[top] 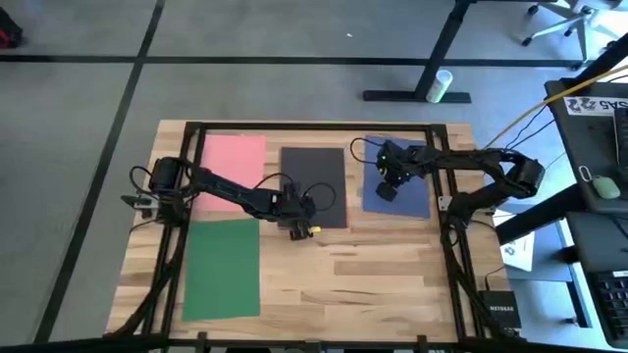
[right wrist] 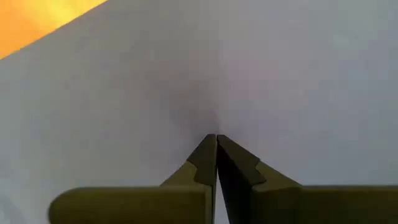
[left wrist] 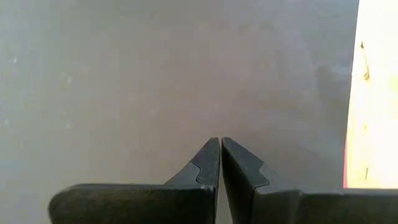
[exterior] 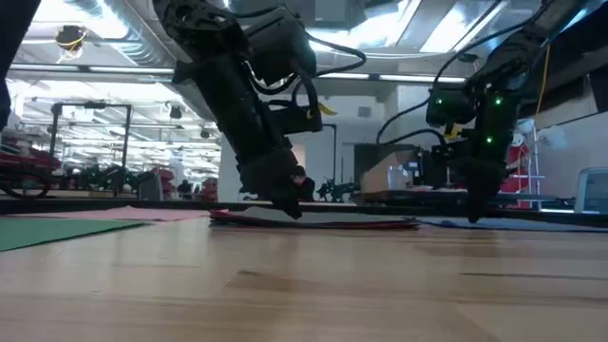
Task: Organize paper
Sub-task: Move the blue paper to the top right of the table
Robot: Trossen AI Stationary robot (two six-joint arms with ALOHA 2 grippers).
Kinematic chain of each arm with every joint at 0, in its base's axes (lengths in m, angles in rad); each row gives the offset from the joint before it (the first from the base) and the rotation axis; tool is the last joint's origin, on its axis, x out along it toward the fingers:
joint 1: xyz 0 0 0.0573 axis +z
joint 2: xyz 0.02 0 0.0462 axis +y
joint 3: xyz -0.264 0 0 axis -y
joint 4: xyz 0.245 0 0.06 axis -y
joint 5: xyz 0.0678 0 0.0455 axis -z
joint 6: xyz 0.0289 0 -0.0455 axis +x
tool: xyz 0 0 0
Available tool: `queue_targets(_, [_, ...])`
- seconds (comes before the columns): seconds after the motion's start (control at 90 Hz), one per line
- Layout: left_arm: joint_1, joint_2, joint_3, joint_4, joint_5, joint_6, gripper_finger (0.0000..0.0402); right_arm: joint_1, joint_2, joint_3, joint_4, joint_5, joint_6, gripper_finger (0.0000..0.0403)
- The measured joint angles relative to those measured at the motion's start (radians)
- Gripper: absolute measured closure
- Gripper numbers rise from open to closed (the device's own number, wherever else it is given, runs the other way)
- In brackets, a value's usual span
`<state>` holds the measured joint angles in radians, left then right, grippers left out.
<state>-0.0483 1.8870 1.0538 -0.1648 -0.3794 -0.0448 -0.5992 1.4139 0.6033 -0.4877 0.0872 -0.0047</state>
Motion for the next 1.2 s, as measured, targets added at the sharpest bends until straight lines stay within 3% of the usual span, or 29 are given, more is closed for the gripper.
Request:
queue_targets(0.244, [0.0, 0.0, 0.0, 0.001, 0.0, 0.0, 0.0402, -0.003, -0.006, 0.0, 0.099, -0.045, -0.022, 0.0403])
queue_targets(0.4, [0.0, 0.0, 0.0, 0.003, 0.0, 0.0, 0.0402, -0.004, 0.005, 0.001, 0.178, -0.014, -0.02, 0.0403])
queue_targets(0.744, [0.0, 0.0, 0.0, 0.005, 0.0, 0.0, 0.0402, -0.004, 0.116, 0.006, 0.238, -0.023, -0.027, 0.0403])
queue_targets(1.2, [0.0, 0.0, 0.0, 0.005, 0.0, 0.0, 0.0402, -0.005, 0.114, 0.003, 0.25, -0.045, -0.072, 0.0403])
